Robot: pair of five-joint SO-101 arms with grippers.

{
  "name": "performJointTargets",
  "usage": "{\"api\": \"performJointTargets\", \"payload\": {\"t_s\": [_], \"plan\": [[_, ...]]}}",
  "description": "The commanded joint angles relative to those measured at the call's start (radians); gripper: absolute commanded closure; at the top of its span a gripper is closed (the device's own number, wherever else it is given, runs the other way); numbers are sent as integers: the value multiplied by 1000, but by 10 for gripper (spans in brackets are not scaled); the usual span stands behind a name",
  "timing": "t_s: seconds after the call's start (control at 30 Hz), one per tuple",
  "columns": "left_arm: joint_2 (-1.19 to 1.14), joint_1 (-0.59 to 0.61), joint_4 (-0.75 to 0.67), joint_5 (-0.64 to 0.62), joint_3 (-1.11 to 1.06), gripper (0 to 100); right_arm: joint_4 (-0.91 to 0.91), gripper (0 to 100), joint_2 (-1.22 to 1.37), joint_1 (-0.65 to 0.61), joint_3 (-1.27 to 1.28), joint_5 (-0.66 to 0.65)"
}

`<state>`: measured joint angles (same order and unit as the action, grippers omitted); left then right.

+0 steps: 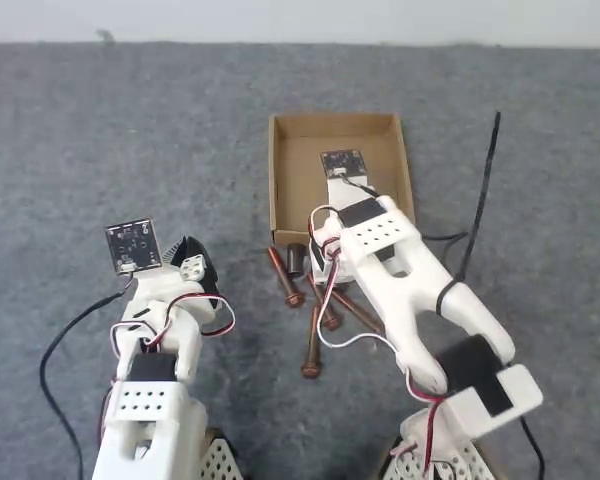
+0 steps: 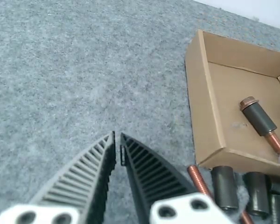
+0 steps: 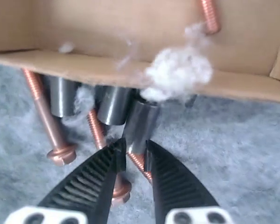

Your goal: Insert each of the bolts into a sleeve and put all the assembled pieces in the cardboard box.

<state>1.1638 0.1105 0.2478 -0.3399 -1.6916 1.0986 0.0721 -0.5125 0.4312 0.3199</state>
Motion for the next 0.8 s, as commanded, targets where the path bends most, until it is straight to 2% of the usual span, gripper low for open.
{"api": "performJointTargets", "payload": {"t_s": [0.0,0.4,0.6,0.77], "plan": [[3,0,0,9,12,991,-33,883,19,-2,-54,15],[3,2,0,9,12,991,-139,868,124,-2,-54,15],[3,2,0,9,10,991,-130,874,131,-2,-77,11],[3,3,0,9,10,991,-125,995,128,2,-83,6]]}}
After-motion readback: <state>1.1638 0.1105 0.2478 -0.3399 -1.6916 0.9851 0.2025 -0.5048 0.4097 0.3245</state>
